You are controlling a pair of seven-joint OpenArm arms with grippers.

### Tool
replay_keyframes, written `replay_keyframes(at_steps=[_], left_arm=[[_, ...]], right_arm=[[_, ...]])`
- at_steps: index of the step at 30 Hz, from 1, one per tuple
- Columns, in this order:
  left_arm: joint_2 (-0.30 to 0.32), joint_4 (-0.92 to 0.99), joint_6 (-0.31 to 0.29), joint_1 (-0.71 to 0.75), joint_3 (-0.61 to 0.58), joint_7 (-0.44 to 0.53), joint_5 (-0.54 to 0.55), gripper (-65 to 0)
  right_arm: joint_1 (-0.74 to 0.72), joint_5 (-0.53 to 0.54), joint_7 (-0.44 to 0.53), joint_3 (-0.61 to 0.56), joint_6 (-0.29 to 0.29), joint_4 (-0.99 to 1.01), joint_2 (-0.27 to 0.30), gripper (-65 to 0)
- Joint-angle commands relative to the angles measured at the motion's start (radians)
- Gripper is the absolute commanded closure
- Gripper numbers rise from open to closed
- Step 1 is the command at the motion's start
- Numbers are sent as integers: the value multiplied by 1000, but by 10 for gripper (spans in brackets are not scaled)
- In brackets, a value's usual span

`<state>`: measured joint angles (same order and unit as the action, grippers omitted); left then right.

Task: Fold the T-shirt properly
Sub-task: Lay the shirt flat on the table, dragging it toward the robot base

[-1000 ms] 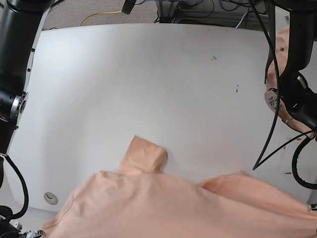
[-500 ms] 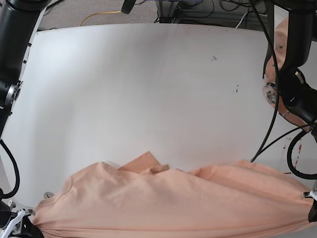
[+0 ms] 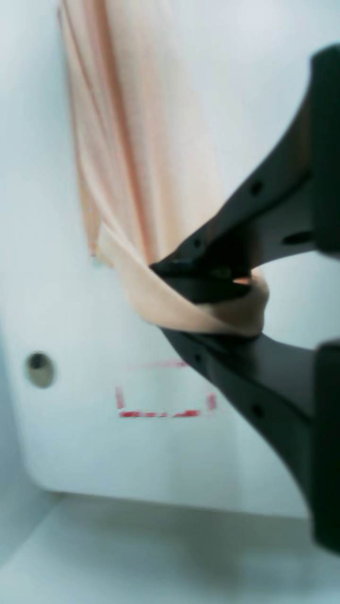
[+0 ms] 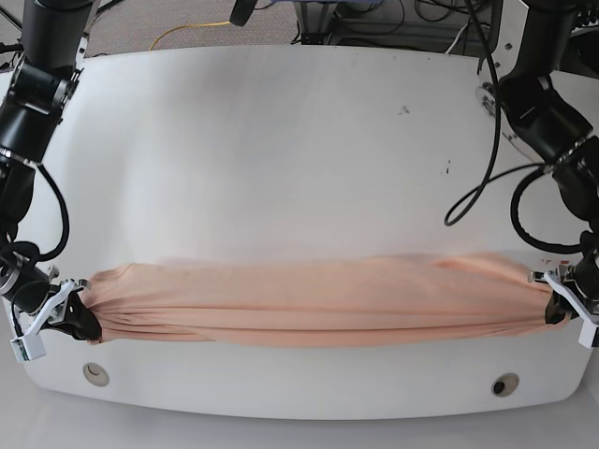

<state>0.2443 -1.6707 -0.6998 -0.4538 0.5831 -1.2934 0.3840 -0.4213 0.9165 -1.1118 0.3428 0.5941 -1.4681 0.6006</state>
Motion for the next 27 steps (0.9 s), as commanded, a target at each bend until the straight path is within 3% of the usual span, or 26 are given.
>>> replay_keyframes(at_steps=[1,16,27], left_arm=[[20,-58,2,46,2,16,23,0],[73,-113,2,510,24,22,45,0],[100,-102,2,619,39,24,42,0]], right_arm=[[43,0,9,39,-3,-39,15,0],[560,-1,2,229,-3,-239,-169,0],[734,-4,6,255,-3,-259,-221,0]])
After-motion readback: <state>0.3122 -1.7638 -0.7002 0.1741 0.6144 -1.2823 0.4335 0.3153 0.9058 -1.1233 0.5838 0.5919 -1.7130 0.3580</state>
